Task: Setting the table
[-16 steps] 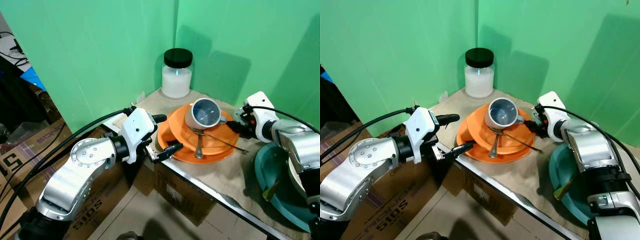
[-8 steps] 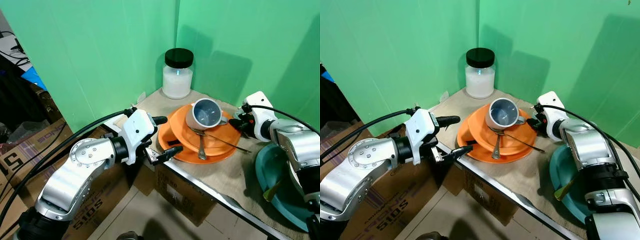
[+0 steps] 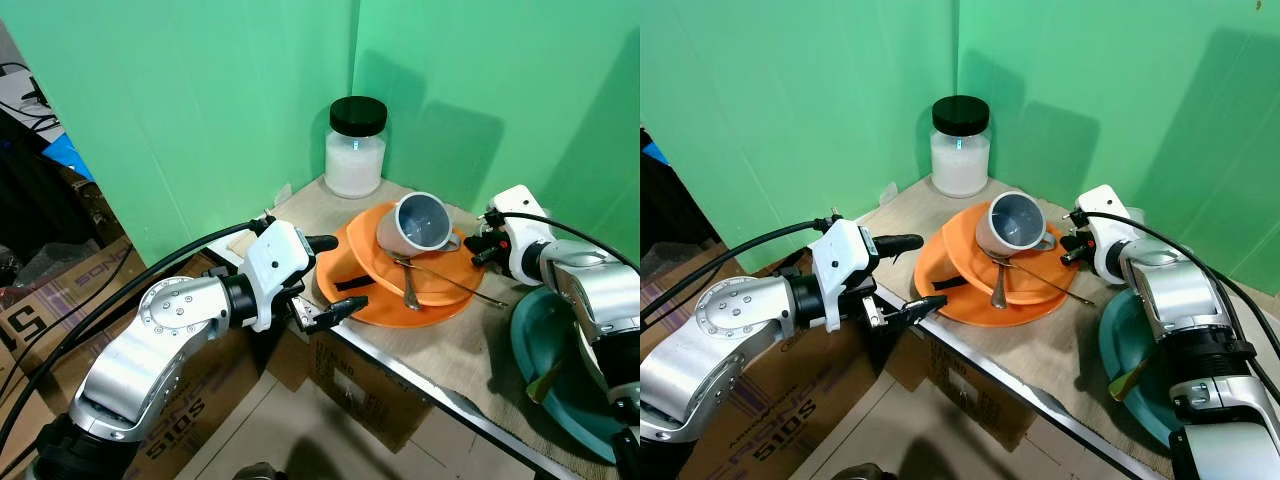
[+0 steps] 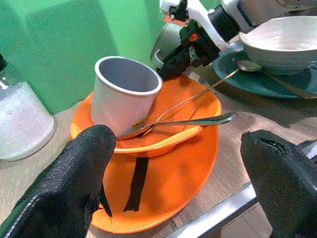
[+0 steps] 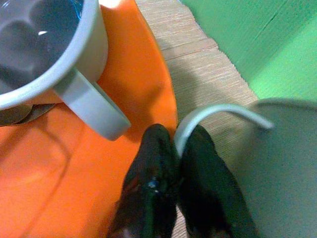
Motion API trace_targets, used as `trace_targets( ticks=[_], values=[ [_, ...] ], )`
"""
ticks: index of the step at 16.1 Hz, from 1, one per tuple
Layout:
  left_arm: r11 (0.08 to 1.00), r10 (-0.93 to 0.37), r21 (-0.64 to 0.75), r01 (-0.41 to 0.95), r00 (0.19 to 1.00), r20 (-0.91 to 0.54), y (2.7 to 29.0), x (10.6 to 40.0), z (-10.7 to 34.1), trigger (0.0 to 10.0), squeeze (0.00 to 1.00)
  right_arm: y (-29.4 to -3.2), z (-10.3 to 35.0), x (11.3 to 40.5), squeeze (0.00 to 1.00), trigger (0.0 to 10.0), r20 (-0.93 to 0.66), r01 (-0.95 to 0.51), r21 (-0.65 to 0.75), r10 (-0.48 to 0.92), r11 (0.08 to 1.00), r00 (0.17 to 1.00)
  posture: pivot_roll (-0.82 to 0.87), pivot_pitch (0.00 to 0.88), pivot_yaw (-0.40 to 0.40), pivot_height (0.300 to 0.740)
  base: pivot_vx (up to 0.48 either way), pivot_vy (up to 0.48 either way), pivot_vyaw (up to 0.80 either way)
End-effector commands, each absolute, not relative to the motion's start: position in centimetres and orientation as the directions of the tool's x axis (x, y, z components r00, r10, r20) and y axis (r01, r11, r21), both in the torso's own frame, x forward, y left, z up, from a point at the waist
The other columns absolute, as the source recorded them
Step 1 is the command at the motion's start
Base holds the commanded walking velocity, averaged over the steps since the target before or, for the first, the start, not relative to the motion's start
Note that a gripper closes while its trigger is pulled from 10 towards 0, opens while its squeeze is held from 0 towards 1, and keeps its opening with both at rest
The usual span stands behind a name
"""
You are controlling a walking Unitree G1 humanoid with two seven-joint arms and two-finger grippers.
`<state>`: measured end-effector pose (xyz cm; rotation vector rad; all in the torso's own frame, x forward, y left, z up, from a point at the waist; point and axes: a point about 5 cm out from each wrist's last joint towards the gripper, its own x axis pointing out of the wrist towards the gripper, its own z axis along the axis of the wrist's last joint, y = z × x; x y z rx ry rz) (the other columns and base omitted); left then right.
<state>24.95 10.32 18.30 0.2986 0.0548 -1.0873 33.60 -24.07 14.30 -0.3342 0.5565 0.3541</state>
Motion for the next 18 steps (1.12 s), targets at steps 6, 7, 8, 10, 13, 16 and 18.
trace_targets(
  ticks=[6, 7, 8, 10, 13, 16, 18],
  values=[
    [0.411, -0.870, 0.228, 0.883, 0.455, -0.192, 10.1, 25.0, 18.6, 10.0, 0.00, -25.2, 16.9, 34.0, 0.00, 0.0, -0.488, -0.351, -0.273, 0.185, 0.896, 0.853, 0.00, 0.000, 0.032, 0.740, 0.000, 0.000, 0.00],
    [0.411, -0.870, 0.229, 0.882, 0.455, -0.191, 10.2, 25.0, 18.6, 10.0, 0.00, -25.2, 17.3, 34.0, 0.00, 0.0, -0.477, -0.346, -0.278, 0.184, 0.896, 0.859, 0.00, 0.000, 0.032, 0.740, 0.000, 0.000, 0.00],
    [0.412, -0.869, 0.231, 0.882, 0.456, -0.191, 10.2, 24.9, 18.6, 10.0, 0.00, -25.3, 18.1, 33.8, 0.00, 0.0, -0.448, -0.331, -0.288, 0.179, 0.899, 0.876, 0.00, 0.000, 0.032, 0.740, 0.000, 0.000, 0.00],
    [0.412, -0.869, 0.232, 0.881, 0.457, -0.191, 10.2, 24.9, 18.6, 10.0, 0.00, -25.4, 19.3, 33.1, 0.00, 0.0, -0.404, -0.311, -0.295, 0.177, 0.904, 0.897, 0.00, 0.000, 0.035, 0.740, 0.000, 0.000, 0.00],
    [0.412, -0.868, 0.237, 0.880, 0.458, -0.191, 10.2, 25.1, 18.7, 10.0, 0.00, -25.3, 20.7, 31.7, 0.00, 0.0, -0.311, -0.256, -0.289, 0.162, 0.922, 0.937, -0.01, 0.000, 0.057, 0.740, 0.000, 0.000, 0.00],
    [0.501, -0.821, 0.279, 0.819, 0.552, -0.146, 10.3, 26.3, 19.1, 10.0, 0.00, -23.7, 24.0, 29.1, 0.00, 1.9, 0.005, -0.167, -0.288, 0.176, 0.943, 0.984, -0.02, 0.000, 0.071, 0.740, 0.000, 0.000, 0.00],
    [0.615, -0.748, 0.297, 0.731, 0.660, -0.074, 10.1, 27.4, 19.7, 10.0, 0.00, -22.1, 25.3, 26.7, 0.00, 3.5, 0.165, -0.120, -0.261, 0.167, 0.958, 0.972, -0.04, 0.000, 0.084, 0.740, 0.000, 0.000, 0.00]
  ],
)
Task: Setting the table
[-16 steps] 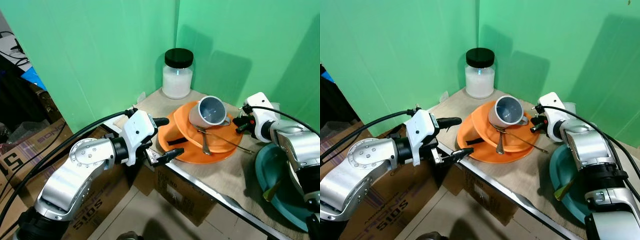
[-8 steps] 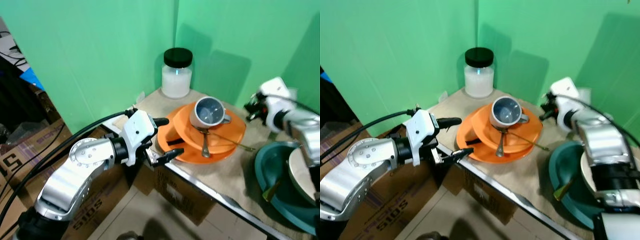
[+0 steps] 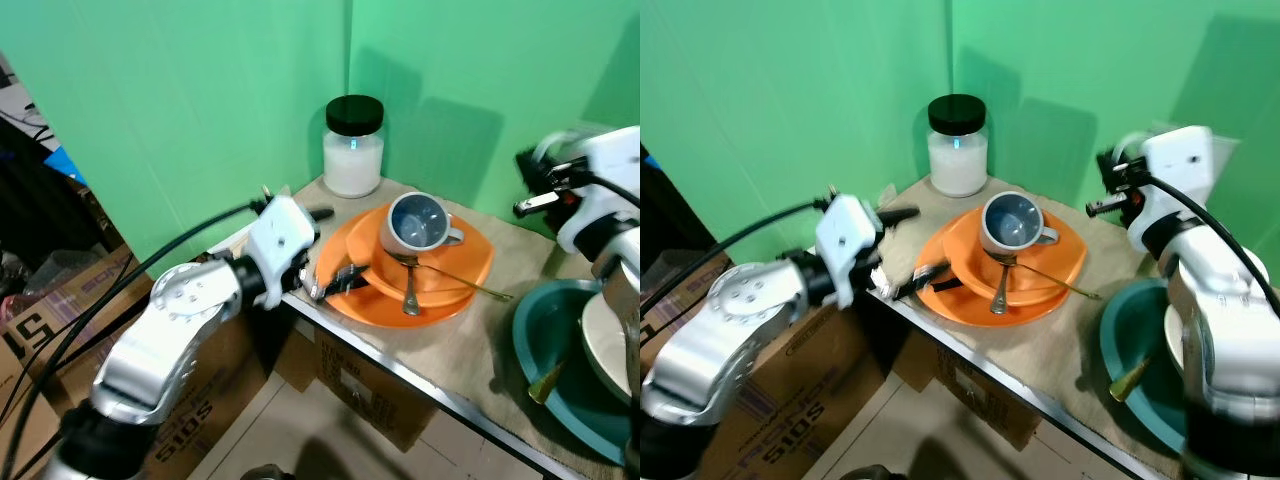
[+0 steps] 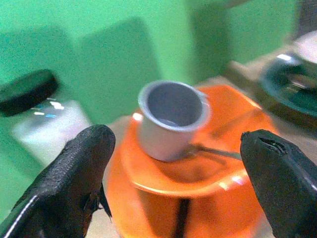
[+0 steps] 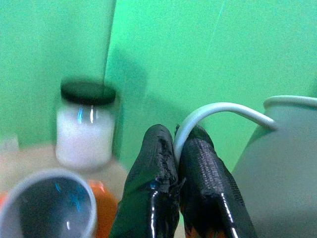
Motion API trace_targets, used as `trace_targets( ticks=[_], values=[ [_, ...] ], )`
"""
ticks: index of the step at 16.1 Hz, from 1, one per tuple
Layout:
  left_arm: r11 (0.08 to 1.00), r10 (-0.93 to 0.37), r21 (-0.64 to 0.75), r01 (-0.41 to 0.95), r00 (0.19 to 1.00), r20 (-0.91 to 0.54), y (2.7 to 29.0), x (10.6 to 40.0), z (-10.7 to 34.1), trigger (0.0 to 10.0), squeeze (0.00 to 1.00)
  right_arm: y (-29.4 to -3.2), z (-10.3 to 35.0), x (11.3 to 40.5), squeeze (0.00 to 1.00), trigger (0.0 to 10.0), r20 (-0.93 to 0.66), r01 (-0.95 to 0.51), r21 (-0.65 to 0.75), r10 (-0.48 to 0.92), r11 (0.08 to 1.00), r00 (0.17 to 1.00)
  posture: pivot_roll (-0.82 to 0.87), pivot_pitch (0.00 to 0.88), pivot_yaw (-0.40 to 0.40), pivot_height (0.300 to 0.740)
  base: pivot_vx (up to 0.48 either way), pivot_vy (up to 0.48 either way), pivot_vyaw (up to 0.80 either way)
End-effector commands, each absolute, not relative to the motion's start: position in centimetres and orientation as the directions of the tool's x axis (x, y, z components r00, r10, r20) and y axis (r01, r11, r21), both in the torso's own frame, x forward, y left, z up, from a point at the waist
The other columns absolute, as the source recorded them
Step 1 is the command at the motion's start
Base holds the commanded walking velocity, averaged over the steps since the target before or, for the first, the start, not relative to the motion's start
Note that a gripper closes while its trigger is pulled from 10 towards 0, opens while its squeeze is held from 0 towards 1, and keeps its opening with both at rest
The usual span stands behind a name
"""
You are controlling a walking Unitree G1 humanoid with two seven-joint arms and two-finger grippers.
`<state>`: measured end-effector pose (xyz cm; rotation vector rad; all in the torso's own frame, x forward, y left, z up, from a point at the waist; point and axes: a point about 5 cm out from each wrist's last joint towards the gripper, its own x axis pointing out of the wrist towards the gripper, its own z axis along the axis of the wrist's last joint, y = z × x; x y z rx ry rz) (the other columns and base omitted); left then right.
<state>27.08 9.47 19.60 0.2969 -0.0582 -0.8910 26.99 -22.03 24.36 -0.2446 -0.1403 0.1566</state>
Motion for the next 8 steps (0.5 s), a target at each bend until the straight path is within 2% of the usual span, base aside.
trace_targets(
  ticks=[1, 2, 6, 8],
  values=[
    [0.640, -0.730, 0.294, 0.709, 0.681, -0.055, 9.9, 27.6, 19.9, 10.0, 0.00, -21.8, 25.4, 26.1, 0.00, 5.6, 0.193, -0.104, -0.242, 0.152, 0.965, 0.969, -0.04, 0.000, 0.085, 0.740, 0.000, 0.000, 0.00],
    [0.714, -0.672, 0.277, 0.643, 0.740, 0.011, 9.3, 28.2, 20.4, 10.0, 0.00, -21.0, 25.6, 24.4, 0.00, 10.0, 0.274, -0.038, -0.130, 0.073, 0.991, 0.959, -0.05, 0.000, 0.087, 0.740, 0.000, 0.000, -0.58],
    [0.828, -0.543, 0.226, 0.513, 0.834, 0.094, 8.2, 28.6, 20.5, 10.0, 0.00, -18.5, 24.7, 22.7, 0.00, 10.0, 0.307, -0.034, -0.045, 0.046, 0.998, 0.951, -0.06, 0.000, 0.077, 0.740, 0.000, 0.000, -0.80],
    [0.853, -0.506, 0.209, 0.478, 0.856, 0.105, 7.9, 28.5, 20.5, 10.0, 0.00, -17.8, 25.1, 22.5, 0.00, 10.0, 0.329, -0.034, -0.007, 0.035, 0.999, 0.944, -0.04, 0.000, 0.063, 0.740, 0.000, 0.000, -0.80]
  ],
)
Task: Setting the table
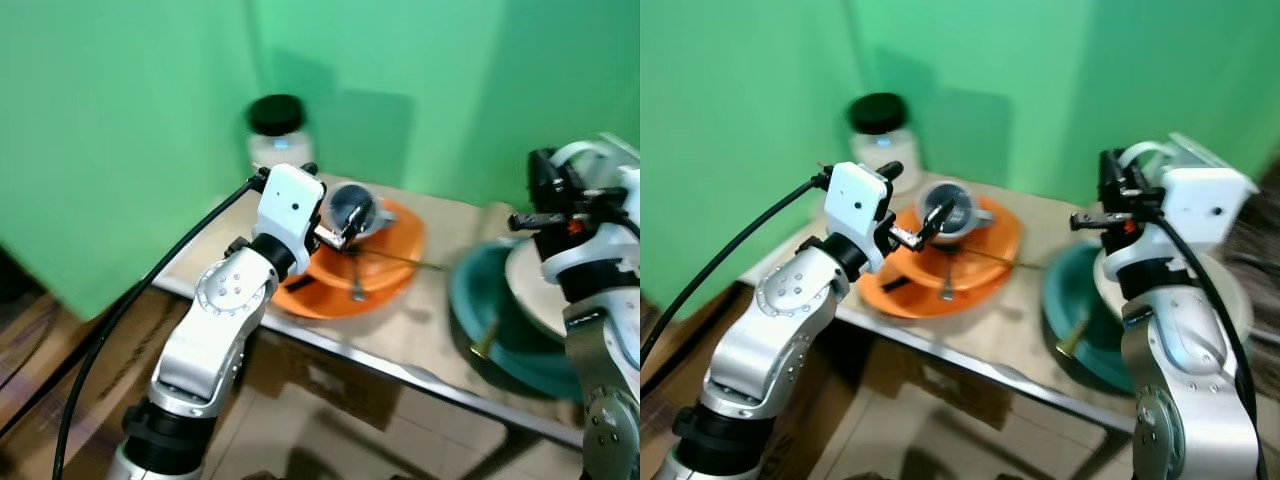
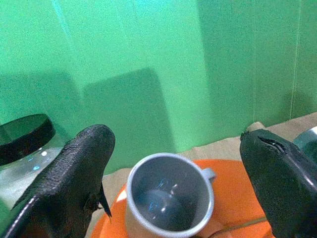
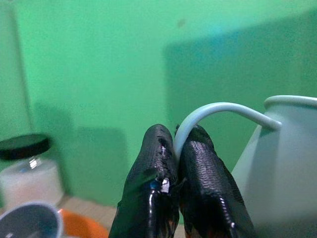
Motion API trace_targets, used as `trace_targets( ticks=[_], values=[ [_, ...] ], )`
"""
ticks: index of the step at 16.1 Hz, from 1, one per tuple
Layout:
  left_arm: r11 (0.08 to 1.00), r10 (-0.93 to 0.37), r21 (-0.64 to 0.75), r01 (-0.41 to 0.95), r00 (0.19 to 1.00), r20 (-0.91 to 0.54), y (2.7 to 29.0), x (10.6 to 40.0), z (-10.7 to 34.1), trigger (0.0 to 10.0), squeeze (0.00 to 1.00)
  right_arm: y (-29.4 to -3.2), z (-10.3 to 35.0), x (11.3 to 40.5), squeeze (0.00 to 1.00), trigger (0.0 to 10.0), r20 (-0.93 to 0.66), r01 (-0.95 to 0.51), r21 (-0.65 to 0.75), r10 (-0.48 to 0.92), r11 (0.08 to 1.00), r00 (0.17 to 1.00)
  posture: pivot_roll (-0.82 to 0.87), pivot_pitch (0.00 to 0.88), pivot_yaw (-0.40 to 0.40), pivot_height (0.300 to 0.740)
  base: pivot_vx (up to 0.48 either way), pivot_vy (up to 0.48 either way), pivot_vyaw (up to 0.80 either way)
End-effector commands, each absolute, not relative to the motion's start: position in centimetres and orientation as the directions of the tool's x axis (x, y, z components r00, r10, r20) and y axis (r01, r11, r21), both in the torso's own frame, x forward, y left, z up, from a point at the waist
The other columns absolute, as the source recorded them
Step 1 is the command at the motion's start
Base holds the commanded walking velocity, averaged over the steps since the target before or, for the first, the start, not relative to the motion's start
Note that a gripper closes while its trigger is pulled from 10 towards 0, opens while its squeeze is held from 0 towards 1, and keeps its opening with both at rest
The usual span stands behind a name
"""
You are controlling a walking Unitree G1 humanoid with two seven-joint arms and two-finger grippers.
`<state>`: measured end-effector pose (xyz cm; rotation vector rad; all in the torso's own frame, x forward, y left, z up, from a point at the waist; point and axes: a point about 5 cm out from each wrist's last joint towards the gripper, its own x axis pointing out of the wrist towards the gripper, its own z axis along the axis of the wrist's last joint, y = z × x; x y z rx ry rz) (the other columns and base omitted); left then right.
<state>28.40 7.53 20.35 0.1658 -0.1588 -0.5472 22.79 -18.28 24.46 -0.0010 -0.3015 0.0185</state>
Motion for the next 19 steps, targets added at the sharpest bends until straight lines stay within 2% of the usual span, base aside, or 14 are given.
trace_targets(
  ticks=[1, 3, 6, 7, 9, 11, 12, 14, 15, 17, 19],
  values=[
    [0.853, -0.506, 0.209, 0.478, 0.855, 0.109, 7.8, 28.4, 20.6, 10.0, 0.00, -17.8, 25.3, 22.5, 0.00, 10.0, 0.336, -0.030, -0.007, 0.031, 1.000, 0.941, -0.04, 0.000, 0.061, 0.740, 0.000, 0.000, -0.80],
    [0.867, -0.486, 0.213, 0.451, 0.860, 0.155, 7.8, 28.3, 21.3, 10.0, 0.00, -17.8, 25.5, 22.7, 0.00, 10.0, 0.338, -0.033, -0.009, 0.034, 0.999, 0.941, -0.03, 0.000, 0.051, 0.740, 0.000, 0.000, -0.80],
    [0.918, -0.393, 0.142, 0.370, 0.896, 0.206, 8.3, 28.3, 22.2, 10.0, 0.00, -18.0, 25.3, 22.9, 0.00, 10.0, 0.301, -0.024, 0.047, 0.009, 0.999, 0.954, 0.00, 0.000, 0.028, 0.740, 0.000, 0.000, -0.80],
    [0.933, -0.358, 0.116, 0.340, 0.906, 0.224, 9.1, 28.0, 22.2, 10.0, 0.00, -17.8, 24.7, 22.8, 0.00, 10.0, 0.271, -0.021, 0.106, -0.008, 0.994, 0.963, 0.01, 0.000, 0.027, 0.740, 0.000, 0.000, -0.80],
    [0.947, -0.319, 0.109, 0.302, 0.917, 0.240, 10.2, 27.9, 22.3, 10.0, 0.00, -17.3, 24.5, 22.8, 0.00, 10.0, 0.260, -0.033, 0.120, 0.001, 0.992, 0.966, 0.00, 0.000, 0.022, 0.740, 0.000, 0.000, -0.80],
    [0.967, -0.231, 0.165, 0.193, 0.940, 0.252, 12.5, 28.4, 22.5, 10.0, 0.00, -16.7, 24.1, 22.8, 0.00, 10.0, 0.241, -0.032, 0.112, 0.004, 0.993, 0.971, 0.00, 0.000, 0.017, 0.740, 0.000, 0.000, -0.80],
    [0.959, -0.272, 0.131, 0.249, 0.940, 0.205, 13.7, 28.4, 22.3, 10.0, 0.00, -16.9, 23.6, 22.7, 0.00, 10.0, 0.224, -0.022, 0.090, 0.001, 0.996, 0.975, -0.01, 0.000, 0.025, 0.740, 0.000, 0.000, -0.80],
    [0.957, -0.213, 0.228, 0.177, 0.966, 0.146, 15.6, 28.8, 21.4, 10.0, 0.00, -18.0, 23.0, 22.5, 0.00, 10.0, 0.216, 0.025, 0.047, -0.035, 0.999, 0.976, 0.00, 0.000, 0.037, 0.740, 0.000, 0.000, -0.80],
    [0.962, -0.202, 0.211, 0.171, 0.969, 0.140, 16.2, 28.9, 21.3, 10.0, 0.00, -18.2, 23.0, 22.5, 0.00, 10.0, 0.234, 0.038, 0.021, -0.042, 0.999, 0.971, -0.01, 0.000, 0.049, 0.740, 0.000, 0.000, -0.80],
    [0.958, -0.223, 0.211, 0.194, 0.967, 0.123, 16.4, 29.1, 21.3, 10.0, 0.00, -18.2, 22.3, 22.3, 0.00, 10.0, 0.190, 0.018, -0.028, -0.012, 0.999, 0.982, -0.01, 0.000, 0.054, 0.740, 0.000, 0.000, -0.80],
    [0.956, -0.244, 0.195, 0.219, 0.963, 0.116, 15.7, 29.0, 21.5, 10.0, 0.00, -18.3, 21.5, 22.1, 0.00, 10.0, 0.165, 0.012, 0.008, -0.013, 1.000, 0.986, 0.02, 0.000, 0.048, 0.740, 0.000, 0.000, -0.80]
  ],
)
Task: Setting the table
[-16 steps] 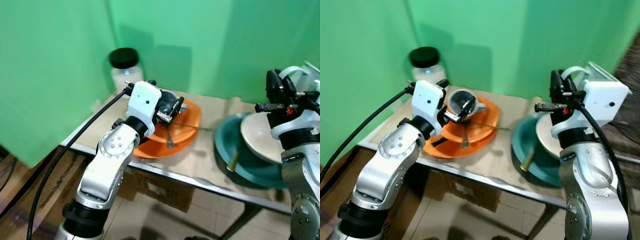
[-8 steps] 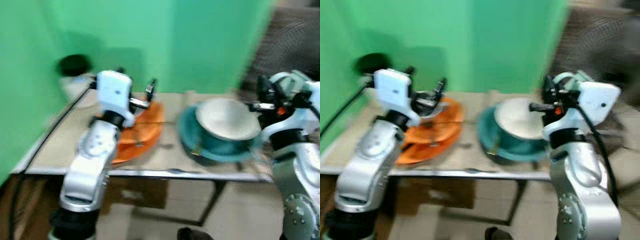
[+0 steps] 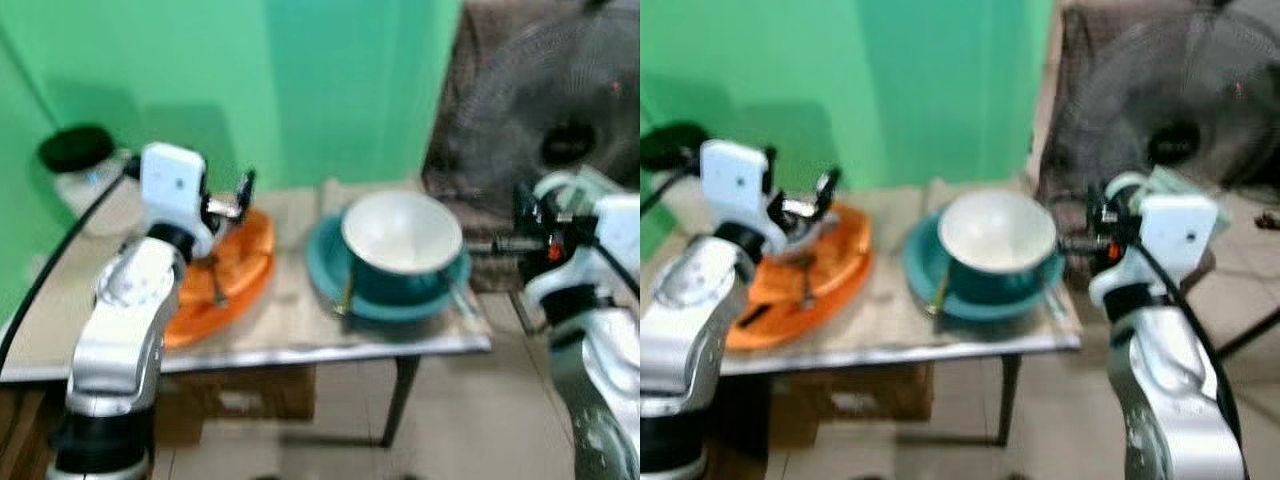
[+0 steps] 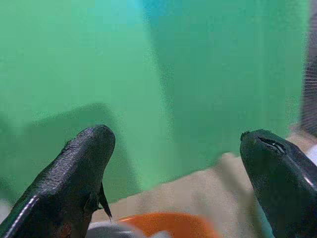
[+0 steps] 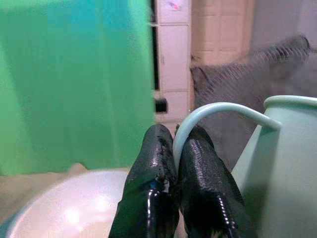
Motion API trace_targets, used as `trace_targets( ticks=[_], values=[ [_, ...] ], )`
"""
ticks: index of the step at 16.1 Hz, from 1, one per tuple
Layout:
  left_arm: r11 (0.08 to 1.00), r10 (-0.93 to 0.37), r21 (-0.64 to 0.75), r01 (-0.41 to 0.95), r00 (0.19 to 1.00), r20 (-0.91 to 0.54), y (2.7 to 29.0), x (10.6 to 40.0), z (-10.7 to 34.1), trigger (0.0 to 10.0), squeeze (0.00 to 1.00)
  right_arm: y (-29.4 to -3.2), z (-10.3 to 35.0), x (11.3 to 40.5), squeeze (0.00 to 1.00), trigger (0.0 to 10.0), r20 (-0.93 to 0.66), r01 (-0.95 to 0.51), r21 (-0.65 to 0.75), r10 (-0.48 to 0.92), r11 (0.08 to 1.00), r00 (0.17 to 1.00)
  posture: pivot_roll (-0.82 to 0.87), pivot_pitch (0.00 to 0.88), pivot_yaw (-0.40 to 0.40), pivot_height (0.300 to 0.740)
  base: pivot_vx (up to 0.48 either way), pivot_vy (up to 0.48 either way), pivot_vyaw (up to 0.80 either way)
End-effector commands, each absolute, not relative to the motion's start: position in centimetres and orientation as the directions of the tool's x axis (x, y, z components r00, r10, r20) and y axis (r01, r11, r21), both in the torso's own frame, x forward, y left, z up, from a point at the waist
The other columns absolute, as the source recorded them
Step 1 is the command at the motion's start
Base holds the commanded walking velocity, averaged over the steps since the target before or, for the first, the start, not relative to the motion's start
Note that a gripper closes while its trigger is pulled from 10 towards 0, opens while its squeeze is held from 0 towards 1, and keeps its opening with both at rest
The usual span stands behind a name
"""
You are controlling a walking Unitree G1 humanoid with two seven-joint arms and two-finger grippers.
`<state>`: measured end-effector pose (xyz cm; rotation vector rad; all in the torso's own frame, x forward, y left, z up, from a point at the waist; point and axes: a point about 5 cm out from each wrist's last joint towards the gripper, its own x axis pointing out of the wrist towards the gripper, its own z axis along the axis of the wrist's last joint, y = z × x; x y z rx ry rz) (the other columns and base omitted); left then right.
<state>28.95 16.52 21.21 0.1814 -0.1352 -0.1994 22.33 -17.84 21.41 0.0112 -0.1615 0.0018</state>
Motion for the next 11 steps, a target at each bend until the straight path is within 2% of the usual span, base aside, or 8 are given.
trace_targets(
  ticks=[1, 7, 8, 11],
  values=[
    [0.957, -0.245, 0.190, 0.218, 0.960, 0.133, 15.2, 28.8, 21.7, 10.0, 0.00, -18.3, 21.1, 22.1, 0.00, 10.0, 0.160, 0.021, 0.025, -0.025, 0.999, 0.987, 0.02, 0.000, 0.045, 0.740, 0.000, 0.000, -0.80],
    [0.950, -0.293, 0.160, 0.267, 0.940, 0.174, 13.4, 29.7, 22.8, 10.0, 0.00, -18.7, 23.1, 22.4, 0.00, 10.0, 0.263, 0.063, -0.005, -0.059, 0.998, 0.963, 0.01, 0.000, 0.068, 0.740, 0.000, 0.000, -0.80],
    [0.950, -0.286, 0.180, 0.257, 0.946, 0.156, 13.4, 29.9, 22.5, 10.0, 0.00, -18.8, 22.6, 22.6, 0.00, 10.0, 0.262, 0.116, -0.044, -0.100, 0.992, 0.960, 0.00, 0.000, 0.063, 0.740, 0.000, 0.000, -0.80],
    [0.956, -0.257, 0.182, 0.229, 0.954, 0.151, 13.7, 29.7, 21.7, 10.0, 0.00, -18.4, 21.0, 22.8, 0.00, 10.0, 0.202, 0.111, -0.007, -0.107, 0.994, 0.973, 0.03, 0.000, 0.035, 0.740, 0.000, 0.000, -0.80]
  ],
)
